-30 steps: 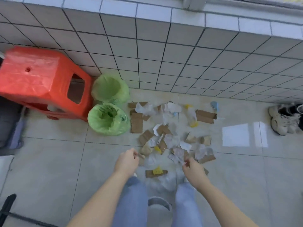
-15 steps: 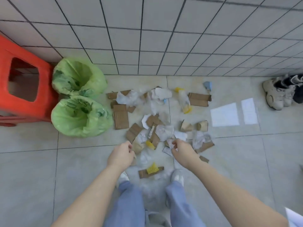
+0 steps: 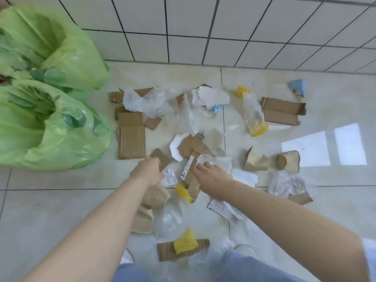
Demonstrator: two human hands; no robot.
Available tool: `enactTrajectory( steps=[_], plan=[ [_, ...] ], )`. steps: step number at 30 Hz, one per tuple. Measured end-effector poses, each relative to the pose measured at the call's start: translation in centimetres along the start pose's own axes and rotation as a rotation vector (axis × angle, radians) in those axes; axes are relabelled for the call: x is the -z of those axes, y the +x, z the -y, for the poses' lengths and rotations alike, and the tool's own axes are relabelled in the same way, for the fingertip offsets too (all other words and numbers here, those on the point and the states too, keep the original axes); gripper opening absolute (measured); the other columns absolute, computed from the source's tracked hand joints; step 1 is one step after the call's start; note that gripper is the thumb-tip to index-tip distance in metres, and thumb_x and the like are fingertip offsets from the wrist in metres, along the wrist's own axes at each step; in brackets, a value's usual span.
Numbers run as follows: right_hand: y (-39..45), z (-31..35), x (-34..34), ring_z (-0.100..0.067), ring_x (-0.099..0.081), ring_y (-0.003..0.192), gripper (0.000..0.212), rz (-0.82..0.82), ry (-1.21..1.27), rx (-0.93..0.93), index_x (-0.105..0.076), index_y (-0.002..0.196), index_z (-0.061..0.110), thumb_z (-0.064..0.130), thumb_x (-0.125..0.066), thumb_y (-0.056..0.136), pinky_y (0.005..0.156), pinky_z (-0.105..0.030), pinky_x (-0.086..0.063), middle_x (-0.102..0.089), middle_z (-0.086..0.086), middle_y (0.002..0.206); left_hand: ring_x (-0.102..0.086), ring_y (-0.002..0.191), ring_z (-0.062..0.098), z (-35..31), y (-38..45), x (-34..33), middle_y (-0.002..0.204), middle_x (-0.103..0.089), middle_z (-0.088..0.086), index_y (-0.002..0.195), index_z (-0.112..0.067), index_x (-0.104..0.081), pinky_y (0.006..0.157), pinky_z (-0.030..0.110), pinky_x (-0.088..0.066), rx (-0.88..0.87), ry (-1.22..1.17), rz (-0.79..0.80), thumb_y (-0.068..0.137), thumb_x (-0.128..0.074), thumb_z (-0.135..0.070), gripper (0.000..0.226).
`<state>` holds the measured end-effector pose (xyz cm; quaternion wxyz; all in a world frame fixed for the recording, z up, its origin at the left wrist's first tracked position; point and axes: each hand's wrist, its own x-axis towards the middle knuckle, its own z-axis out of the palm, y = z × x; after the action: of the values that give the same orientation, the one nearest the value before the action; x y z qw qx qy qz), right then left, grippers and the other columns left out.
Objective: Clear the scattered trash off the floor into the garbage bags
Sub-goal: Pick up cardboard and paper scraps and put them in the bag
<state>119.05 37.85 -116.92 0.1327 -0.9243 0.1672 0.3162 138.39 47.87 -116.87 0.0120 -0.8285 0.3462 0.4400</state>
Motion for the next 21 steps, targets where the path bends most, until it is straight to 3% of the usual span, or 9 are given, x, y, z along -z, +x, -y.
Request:
enactTrajectory(
  steps=[2,4,5,7,8,11,14,18,21],
  plan=[
    [2.3,-1.1,-2.4,-0.025,-0.064,0.072,0.044,-0.056,-0.229,0.153,-0.070,0.085,0.014,0.021,-0.086,0.045,0.052,-0.028,-0.052,-0.066,-0.006,0.084,-0.053,0.113,0.029,0.8,2.6,-0.9,0.122,-0.054,0.011,0.115,-0.009,-0.058,0.093,0.038,-0.047,0.038,0.006,-0.042,0.082,-0.056,-0.014,0.034],
    [4.4,-1.6,-4.2,-0.022,-0.064,0.068,0.029,-0.098,-0.443,0.256,-0.069,0.076,0.020,0.021,-0.081,0.049,0.052,-0.025,-0.049,-0.066,-0.001,0.077,-0.052,0.115,0.031,1.8,4.9,-1.9,0.124,-0.053,0.013,0.120,-0.009,-0.056,0.093,0.038,-0.046,0.084,-0.028,-0.104,0.083,-0.059,-0.017,0.038],
    [5.1,-1.9,-4.8,-0.023,-0.065,0.079,0.029,-0.089,-0.526,0.304,-0.069,0.085,0.021,0.024,-0.079,0.057,0.060,-0.027,-0.051,-0.068,-0.002,0.087,-0.050,0.118,0.031,2.3,5.8,-2.3,0.128,-0.051,0.012,0.125,-0.010,-0.053,0.094,0.039,-0.045,0.087,-0.020,-0.121,0.083,-0.061,-0.019,0.043],
    [6.0,-2.4,-5.8,-0.031,-0.057,0.113,0.049,-0.043,-0.640,0.382,-0.061,0.117,0.016,0.033,-0.072,0.072,0.086,-0.037,-0.051,-0.060,-0.012,0.123,-0.044,0.125,0.031,3.2,7.2,-3.0,0.134,-0.046,0.010,0.133,-0.011,-0.045,0.098,0.042,-0.043,0.081,0.046,-0.132,0.085,-0.064,-0.024,0.054],
    [6.5,-2.4,-6.2,-0.033,-0.054,0.118,0.055,-0.046,-0.686,0.355,-0.057,0.124,0.015,0.036,-0.068,0.075,0.093,-0.040,-0.049,-0.056,-0.013,0.129,-0.040,0.127,0.031,3.7,7.7,-3.6,0.136,-0.043,0.010,0.136,-0.011,-0.041,0.098,0.043,-0.043,0.080,0.085,-0.143,0.085,-0.065,-0.026,0.058],
    [8.4,-2.5,-8.1,-0.031,-0.061,0.101,0.040,-0.183,-0.662,0.342,-0.064,0.109,0.018,0.030,-0.061,0.071,0.088,-0.038,-0.051,-0.066,-0.006,0.108,-0.033,0.129,0.032,4.7,9.0,-5.0,0.140,-0.034,0.007,0.140,-0.013,-0.034,0.097,0.043,-0.043,0.088,0.172,-0.176,0.083,-0.068,-0.035,0.070],
    [9.3,-2.7,-9.3,-0.030,-0.060,0.086,0.039,-0.328,-0.653,0.388,-0.060,0.108,0.016,0.019,-0.059,0.070,0.087,-0.040,-0.051,-0.062,-0.005,0.093,-0.033,0.123,0.032,5.2,9.2,-6.5,0.135,-0.033,0.006,0.137,-0.017,-0.034,0.093,0.041,-0.043,0.065,0.221,-0.246,0.071,-0.075,-0.046,0.083],
    [8.9,-2.5,-8.3,-0.023,-0.048,0.059,0.010,-0.502,-0.529,0.399,-0.057,0.075,0.016,0.005,-0.057,0.073,0.065,-0.034,-0.050,-0.054,-0.004,0.075,-0.034,0.121,0.033,5.3,8.7,-8.0,0.134,-0.031,0.007,0.136,-0.019,-0.030,0.089,0.042,-0.044,0.082,0.178,-0.229,0.062,-0.082,-0.043,0.093],
    [7.7,-2.5,-7.2,-0.021,-0.042,0.057,0.019,-0.511,-0.523,0.402,-0.052,0.072,0.015,0.003,-0.064,0.065,0.057,-0.031,-0.044,-0.051,-0.005,0.076,-0.040,0.119,0.034,5.6,8.0,-8.4,0.129,-0.045,0.010,0.133,-0.017,-0.032,0.086,0.040,-0.045,0.079,0.144,-0.241,0.064,-0.082,-0.039,0.089]
  ],
)
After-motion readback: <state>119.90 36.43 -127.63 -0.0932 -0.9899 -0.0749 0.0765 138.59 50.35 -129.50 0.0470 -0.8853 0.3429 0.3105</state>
